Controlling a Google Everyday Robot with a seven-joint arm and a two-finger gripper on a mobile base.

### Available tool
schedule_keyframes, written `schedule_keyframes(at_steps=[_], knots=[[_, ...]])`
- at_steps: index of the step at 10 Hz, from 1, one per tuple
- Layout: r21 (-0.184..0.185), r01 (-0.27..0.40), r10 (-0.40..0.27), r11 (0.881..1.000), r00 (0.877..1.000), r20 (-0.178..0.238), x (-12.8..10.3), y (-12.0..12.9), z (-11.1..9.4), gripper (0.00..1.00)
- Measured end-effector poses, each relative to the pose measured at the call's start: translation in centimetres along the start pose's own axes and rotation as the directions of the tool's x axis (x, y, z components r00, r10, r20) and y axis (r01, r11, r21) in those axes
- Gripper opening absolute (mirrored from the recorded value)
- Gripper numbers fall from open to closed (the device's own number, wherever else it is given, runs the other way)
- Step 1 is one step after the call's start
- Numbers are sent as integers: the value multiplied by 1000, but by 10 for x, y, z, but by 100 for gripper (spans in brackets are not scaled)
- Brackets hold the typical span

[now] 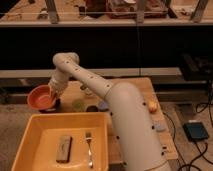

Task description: Stack bowls into tray

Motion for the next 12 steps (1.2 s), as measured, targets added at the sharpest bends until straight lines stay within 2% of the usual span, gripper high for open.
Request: schedule_keyframes(at_steps=[2, 7, 9, 12], knots=[[0, -10, 10, 1000, 1000, 3, 4, 7, 2, 24], [21, -16, 17, 1000, 1000, -11, 11, 19, 3, 75], [24, -16, 16, 1000, 1000, -13, 12, 19, 3, 80], [34, -14, 15, 999, 999, -29, 13, 20, 2, 80]])
